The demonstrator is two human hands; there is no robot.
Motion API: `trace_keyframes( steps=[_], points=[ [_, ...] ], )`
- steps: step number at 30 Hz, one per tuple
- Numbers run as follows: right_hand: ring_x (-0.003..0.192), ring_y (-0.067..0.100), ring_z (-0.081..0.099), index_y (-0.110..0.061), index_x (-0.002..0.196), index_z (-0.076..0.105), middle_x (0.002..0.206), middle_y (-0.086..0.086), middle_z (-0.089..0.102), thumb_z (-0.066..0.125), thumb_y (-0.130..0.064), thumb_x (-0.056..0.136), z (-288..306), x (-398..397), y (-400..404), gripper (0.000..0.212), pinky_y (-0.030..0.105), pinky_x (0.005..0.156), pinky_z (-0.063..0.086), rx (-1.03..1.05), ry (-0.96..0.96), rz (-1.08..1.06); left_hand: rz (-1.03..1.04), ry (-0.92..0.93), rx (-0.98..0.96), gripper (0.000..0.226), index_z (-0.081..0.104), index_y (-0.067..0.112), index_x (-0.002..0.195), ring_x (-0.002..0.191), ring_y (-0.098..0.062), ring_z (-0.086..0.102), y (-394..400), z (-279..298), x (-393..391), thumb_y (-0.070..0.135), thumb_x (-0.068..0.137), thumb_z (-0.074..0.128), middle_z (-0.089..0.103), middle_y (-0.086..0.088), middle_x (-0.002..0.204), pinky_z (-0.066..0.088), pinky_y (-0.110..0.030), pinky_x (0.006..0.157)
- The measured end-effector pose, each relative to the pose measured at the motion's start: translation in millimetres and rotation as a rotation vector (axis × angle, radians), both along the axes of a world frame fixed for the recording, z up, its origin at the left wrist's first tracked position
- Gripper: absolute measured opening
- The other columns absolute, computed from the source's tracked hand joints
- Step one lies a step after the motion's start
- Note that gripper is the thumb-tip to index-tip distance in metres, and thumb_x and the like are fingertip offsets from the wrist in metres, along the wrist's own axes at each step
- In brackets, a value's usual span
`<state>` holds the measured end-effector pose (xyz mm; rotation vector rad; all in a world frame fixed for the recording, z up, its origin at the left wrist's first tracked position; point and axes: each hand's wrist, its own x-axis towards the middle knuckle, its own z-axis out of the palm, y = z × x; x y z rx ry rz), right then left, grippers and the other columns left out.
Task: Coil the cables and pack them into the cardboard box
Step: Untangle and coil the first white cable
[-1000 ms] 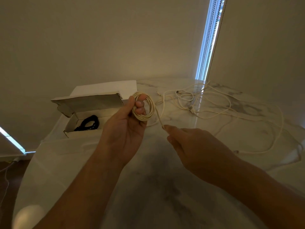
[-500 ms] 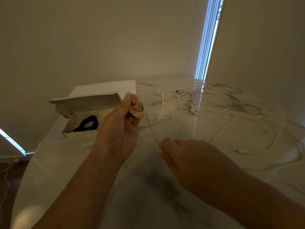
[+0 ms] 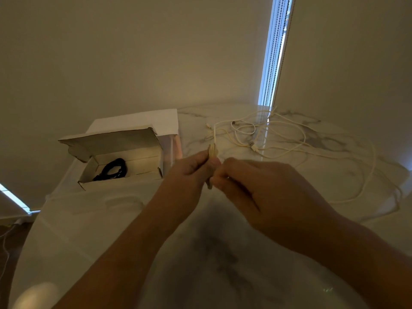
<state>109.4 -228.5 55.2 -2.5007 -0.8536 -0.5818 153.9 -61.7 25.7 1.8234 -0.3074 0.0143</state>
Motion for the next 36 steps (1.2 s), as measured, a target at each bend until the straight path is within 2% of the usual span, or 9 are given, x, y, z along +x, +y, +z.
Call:
trace_keyframes(
  steps=[2,5,11,16,22,25,31,34,36],
  points=[
    [0.066,0.008,0.055,-0.029,0.094,0.061,0.079,-0.014,0.061,0.041,-0.043,0.099,1,9,-8,0.024,0.029,0.059,0.045,0.070,0.017,-0.026,-0.023,0.026,0.028,0.030,0.071,0.009,0.103,0.090,-0.033,0.065,-4,1,-2,0.025,0.103,0.046,0.069,-0.020,0.094,0.053,-0.046,0.091],
    [0.070,0.007,0.056,-0.030,0.091,0.063,0.077,-0.012,0.063,0.045,-0.043,0.100,3,21,-21,0.024,0.021,0.063,0.043,0.131,0.014,-0.063,-0.063,0.108,0.002,0.028,0.071,0.023,0.093,0.069,-0.006,0.064,-5,1,-3,0.017,0.102,0.045,0.071,0.006,0.074,0.053,-0.016,0.069],
    [0.076,0.003,0.060,-0.036,0.084,0.070,0.076,-0.016,0.066,0.056,-0.051,0.087,5,35,-32,0.021,0.014,0.066,0.042,0.261,0.099,-0.087,-0.188,0.097,0.036,0.037,0.073,0.023,0.087,0.063,-0.005,0.060,-7,9,-10,0.050,0.085,0.048,0.069,0.008,0.071,0.049,-0.007,0.063],
    [0.077,0.000,0.059,-0.033,0.077,0.072,0.074,-0.017,0.066,0.068,-0.050,0.079,4,40,-36,0.018,0.008,0.064,0.038,0.286,0.135,-0.119,-0.269,-0.010,0.233,0.051,0.070,0.013,0.106,0.078,-0.019,0.058,-2,10,-11,0.053,0.087,0.045,0.063,-0.008,0.084,0.048,-0.011,0.068],
    [0.062,-0.006,0.053,-0.035,0.080,0.070,0.071,-0.031,0.061,0.071,-0.046,0.080,5,42,-41,0.011,0.004,0.060,0.038,0.257,0.240,-0.119,-0.142,-0.116,0.286,0.029,0.069,0.026,0.095,0.066,-0.003,0.055,3,6,-5,0.041,0.101,0.045,0.062,0.002,0.074,0.045,-0.010,0.065],
    [0.056,-0.003,0.052,-0.034,0.083,0.069,0.066,-0.035,0.056,0.068,-0.041,0.087,3,46,-46,0.008,0.005,0.056,0.038,0.211,0.288,-0.129,-0.009,-0.133,0.239,0.027,0.070,0.028,0.111,0.076,-0.003,0.061,7,3,-1,0.038,0.102,0.046,0.069,0.006,0.084,0.046,-0.007,0.069],
    [0.061,-0.003,0.055,-0.037,0.086,0.070,0.070,-0.030,0.061,0.060,-0.042,0.091,7,52,-66,0.013,0.010,0.055,0.038,0.169,0.359,-0.146,0.211,-0.098,-0.055,0.023,0.073,0.035,0.102,0.096,-0.030,0.065,21,1,11,0.036,0.102,0.050,0.071,-0.010,0.099,0.050,-0.055,0.099],
    [0.075,0.001,0.057,-0.042,0.088,0.071,0.084,-0.020,0.066,0.057,-0.049,0.089,5,56,-71,0.015,0.020,0.065,0.039,0.143,0.329,-0.169,0.245,-0.103,-0.087,0.024,0.073,0.040,0.098,0.092,-0.027,0.065,21,3,11,0.033,0.102,0.050,0.072,-0.003,0.094,0.050,-0.057,0.100],
    [0.078,0.002,0.055,-0.043,0.091,0.070,0.086,-0.017,0.064,0.056,-0.049,0.089,4,58,-72,0.016,0.016,0.067,0.039,0.094,0.297,-0.186,0.242,-0.099,-0.092,0.024,0.073,0.035,0.099,0.086,-0.019,0.062,19,3,10,0.031,0.102,0.050,0.069,0.005,0.084,0.050,-0.056,0.098]
  ],
)
